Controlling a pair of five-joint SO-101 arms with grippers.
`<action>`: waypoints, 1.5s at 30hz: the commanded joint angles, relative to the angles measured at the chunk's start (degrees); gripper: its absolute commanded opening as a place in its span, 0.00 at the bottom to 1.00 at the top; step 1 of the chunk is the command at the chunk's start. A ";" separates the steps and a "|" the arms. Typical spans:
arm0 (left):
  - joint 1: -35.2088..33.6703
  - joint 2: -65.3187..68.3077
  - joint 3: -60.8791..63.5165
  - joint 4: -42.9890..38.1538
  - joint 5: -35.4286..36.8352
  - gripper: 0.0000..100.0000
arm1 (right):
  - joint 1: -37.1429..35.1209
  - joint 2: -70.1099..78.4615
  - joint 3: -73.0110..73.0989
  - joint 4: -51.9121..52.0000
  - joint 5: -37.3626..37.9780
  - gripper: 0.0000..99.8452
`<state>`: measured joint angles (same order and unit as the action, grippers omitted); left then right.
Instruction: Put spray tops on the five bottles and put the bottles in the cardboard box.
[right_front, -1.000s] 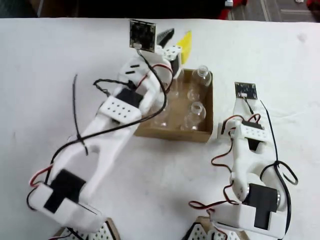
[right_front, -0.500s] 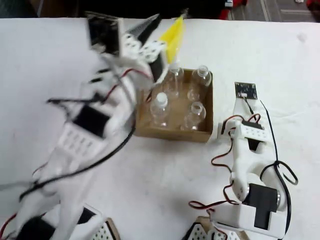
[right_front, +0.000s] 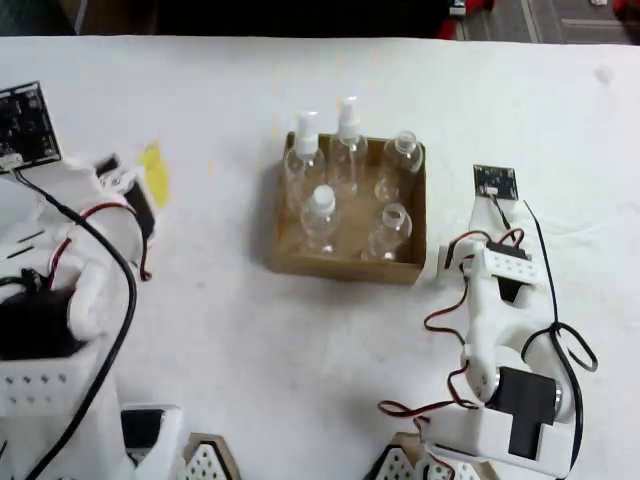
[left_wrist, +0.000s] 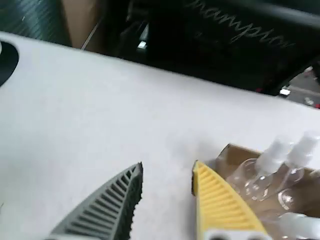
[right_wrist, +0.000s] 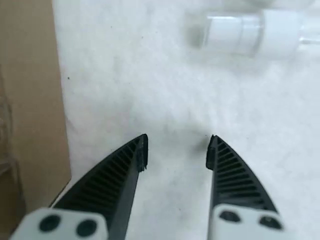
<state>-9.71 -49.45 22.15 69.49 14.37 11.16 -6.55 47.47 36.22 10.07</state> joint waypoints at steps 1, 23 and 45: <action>-3.91 -1.01 11.69 -1.85 -0.26 0.15 | 0.75 -1.01 -4.04 2.51 0.44 0.18; 1.27 -0.66 45.19 -36.31 -1.23 0.15 | 7.78 13.93 -58.46 40.84 44.40 0.14; 3.03 -0.66 47.47 -41.58 -5.10 0.15 | 5.85 62.73 -109.89 52.35 66.37 0.17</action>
<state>-7.43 -49.54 70.15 29.23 9.80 17.23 53.05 -55.03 87.12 74.33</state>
